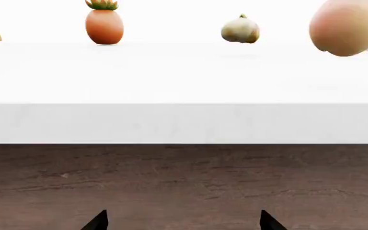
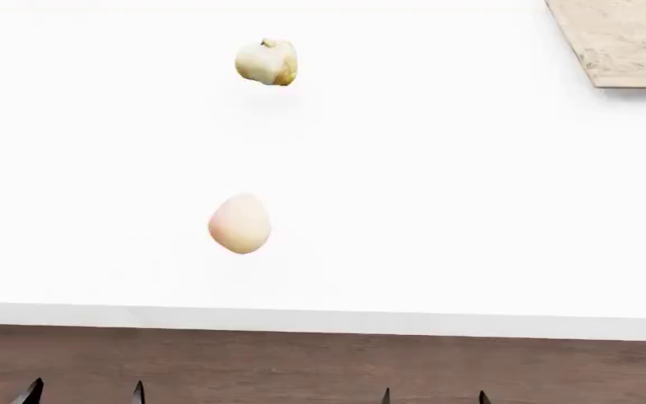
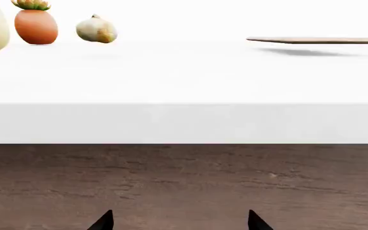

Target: Place the apricot and the ginger on separate cutting boards.

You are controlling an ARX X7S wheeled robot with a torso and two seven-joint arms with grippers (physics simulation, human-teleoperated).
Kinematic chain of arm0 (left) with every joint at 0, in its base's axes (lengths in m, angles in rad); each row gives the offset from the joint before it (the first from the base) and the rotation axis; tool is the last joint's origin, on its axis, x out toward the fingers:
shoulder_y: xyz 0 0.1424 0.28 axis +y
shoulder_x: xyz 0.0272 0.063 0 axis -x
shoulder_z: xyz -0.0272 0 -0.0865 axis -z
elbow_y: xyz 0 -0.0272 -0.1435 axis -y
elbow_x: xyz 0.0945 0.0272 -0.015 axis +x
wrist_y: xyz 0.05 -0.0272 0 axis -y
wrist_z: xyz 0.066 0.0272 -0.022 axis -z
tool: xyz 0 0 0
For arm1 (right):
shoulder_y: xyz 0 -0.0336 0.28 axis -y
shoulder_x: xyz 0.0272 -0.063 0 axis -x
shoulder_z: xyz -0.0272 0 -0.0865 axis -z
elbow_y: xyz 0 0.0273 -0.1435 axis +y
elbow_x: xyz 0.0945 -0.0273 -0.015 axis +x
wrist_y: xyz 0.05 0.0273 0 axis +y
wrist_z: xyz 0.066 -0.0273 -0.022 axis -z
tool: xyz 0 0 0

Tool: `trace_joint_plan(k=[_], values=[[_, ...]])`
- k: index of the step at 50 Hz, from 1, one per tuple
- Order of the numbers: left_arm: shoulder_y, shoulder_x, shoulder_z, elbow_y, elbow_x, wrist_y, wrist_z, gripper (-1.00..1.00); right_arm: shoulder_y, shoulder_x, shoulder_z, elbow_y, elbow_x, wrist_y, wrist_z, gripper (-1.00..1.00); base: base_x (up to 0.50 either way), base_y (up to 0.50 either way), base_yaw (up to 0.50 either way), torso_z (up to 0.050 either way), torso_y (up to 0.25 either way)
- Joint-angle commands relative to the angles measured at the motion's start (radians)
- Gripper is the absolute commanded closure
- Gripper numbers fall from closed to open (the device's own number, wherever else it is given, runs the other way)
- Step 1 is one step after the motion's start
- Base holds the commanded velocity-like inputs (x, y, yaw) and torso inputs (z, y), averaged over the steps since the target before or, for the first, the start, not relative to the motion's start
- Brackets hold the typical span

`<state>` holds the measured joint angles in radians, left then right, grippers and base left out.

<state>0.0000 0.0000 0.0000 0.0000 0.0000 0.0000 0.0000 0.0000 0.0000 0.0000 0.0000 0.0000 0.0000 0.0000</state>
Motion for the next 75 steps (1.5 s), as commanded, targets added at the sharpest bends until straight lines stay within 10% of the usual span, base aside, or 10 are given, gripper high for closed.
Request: trace_joint_plan(k=[1,31,75], values=[[-0.001,-0.017,0.025,0.0,0.003,-0.001,-0.026,-1.0,-0.005,0.014,-0.014,0.003,0.031,0.01,0.017,-1.0,0.0,0.0,0.0,0.0,0.0],[0.009,-0.079,0.079,0.026,-0.058,-0.027,-0.108,-1.0,0.005,0.076,-0.098,0.022,0.075,-0.008,0.077,-1.0,0.0,0.0,0.0,0.0,0.0],[0.004,-0.12,0.133,0.038,-0.121,-0.017,-0.141,-1.0,-0.001,0.121,-0.151,0.01,0.101,-0.008,0.141,-1.0,0.0,0.0,0.0,0.046,0.0]])
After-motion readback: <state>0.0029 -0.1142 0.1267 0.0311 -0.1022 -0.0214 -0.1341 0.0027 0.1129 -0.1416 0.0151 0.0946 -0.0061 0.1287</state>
